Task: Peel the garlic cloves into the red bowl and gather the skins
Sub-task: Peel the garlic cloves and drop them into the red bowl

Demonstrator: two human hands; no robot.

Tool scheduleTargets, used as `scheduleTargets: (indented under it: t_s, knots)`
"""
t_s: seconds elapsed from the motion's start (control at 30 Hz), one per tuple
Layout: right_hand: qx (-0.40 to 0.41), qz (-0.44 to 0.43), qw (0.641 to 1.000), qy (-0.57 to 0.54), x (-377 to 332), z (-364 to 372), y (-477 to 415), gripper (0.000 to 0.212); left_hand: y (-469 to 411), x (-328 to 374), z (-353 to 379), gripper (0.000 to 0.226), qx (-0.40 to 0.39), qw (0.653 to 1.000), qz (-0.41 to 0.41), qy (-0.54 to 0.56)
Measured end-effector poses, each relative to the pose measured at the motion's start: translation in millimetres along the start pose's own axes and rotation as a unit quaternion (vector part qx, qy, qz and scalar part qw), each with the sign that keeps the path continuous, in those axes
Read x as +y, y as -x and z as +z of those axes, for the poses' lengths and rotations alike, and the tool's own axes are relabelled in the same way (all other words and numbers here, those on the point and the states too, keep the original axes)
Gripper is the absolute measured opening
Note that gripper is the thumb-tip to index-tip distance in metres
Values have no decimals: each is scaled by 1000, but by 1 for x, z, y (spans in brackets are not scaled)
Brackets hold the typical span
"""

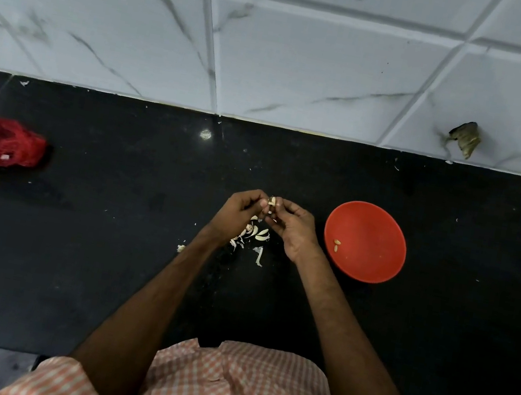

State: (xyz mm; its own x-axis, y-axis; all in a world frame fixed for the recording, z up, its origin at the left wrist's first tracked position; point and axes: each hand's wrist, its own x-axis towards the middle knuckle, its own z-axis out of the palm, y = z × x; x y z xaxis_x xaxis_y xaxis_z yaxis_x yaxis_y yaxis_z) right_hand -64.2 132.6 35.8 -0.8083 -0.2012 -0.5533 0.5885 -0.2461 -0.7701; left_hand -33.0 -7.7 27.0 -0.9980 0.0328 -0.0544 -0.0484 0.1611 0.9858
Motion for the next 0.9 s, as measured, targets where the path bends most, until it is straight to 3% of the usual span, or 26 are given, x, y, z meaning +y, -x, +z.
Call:
scheduleTargets:
  t_s: [0.43,0.7,0.83,0.9]
  knots:
    - [-37,-135,972,188,-8,1,3,15,-1,-7,-3,19,41,998,-40,-22]
    - [-5,-98,989,112,-7,-1,6,14,0,-15,-3,20,83,993,-59,-62]
    - [4,-86,989,120,-7,-4,4,7,-1,-20,-5,6,122,980,-70,-137]
    - [4,-89,987,135,-5,-5,3,6,0,-21,-7,11,128,972,-81,-179]
